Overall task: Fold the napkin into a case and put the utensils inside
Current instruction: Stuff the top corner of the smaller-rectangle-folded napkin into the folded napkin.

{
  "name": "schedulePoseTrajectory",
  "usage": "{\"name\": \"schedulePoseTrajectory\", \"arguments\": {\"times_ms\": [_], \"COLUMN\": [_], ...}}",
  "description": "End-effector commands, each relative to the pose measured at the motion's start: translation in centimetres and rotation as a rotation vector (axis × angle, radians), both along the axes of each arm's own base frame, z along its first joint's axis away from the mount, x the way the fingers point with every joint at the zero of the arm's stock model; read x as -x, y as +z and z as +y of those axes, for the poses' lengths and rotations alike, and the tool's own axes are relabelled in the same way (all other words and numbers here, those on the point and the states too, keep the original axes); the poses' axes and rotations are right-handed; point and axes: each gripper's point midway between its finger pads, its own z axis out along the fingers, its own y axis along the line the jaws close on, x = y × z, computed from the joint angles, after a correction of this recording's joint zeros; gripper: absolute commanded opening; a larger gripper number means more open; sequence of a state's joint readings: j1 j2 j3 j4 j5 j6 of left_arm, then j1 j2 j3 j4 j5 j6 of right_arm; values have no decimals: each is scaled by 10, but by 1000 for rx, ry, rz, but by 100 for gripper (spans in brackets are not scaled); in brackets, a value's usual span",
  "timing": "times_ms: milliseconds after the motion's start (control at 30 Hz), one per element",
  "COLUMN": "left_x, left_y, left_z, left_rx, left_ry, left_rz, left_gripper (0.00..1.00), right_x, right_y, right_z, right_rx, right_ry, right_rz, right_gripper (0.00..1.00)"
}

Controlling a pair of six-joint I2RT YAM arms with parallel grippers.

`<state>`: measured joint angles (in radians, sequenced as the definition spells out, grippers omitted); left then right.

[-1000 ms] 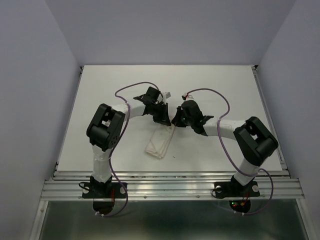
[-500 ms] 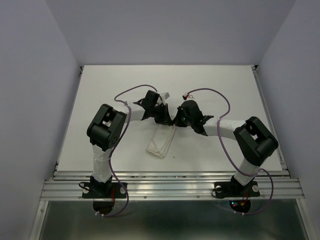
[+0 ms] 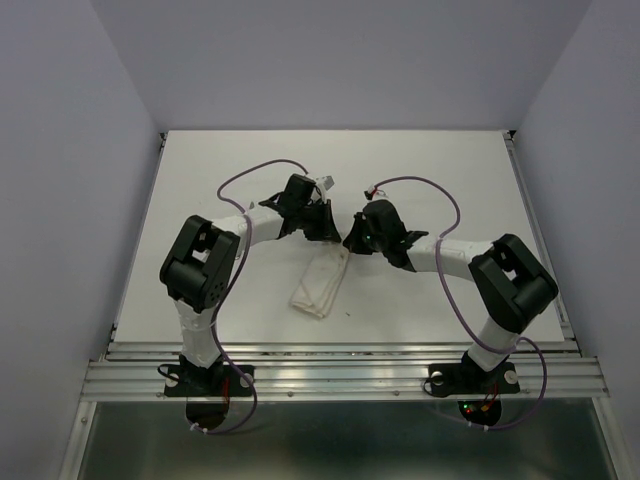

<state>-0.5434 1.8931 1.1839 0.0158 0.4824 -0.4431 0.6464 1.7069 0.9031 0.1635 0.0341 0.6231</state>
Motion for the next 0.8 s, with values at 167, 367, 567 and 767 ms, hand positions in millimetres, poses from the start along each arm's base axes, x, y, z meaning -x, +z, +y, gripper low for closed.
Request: {"name": "schedulePoseTrajectory", "arguments": {"times_ms": [167, 367, 567, 767], "left_x": [-14, -16, -19, -21], "left_y": [17, 3, -2, -8], "left_z": [13, 9, 4, -9], "left_rx": [-23, -30, -19, -12], "left_ry": [61, 51, 48, 42], "left_rz": [-76, -40, -33, -19], "left_gripper": [0, 0, 0, 0], "right_x": [-11, -13, -14, -14], "right_y": [37, 36, 35, 33], "right_z": [7, 9, 10, 13], "right_rx": [-60, -61, -60, -62], "right_ry": [-11, -9, -5, 2], "right_rz": [-81, -78, -75, -70], "right_gripper": [1, 1, 1, 1]}}
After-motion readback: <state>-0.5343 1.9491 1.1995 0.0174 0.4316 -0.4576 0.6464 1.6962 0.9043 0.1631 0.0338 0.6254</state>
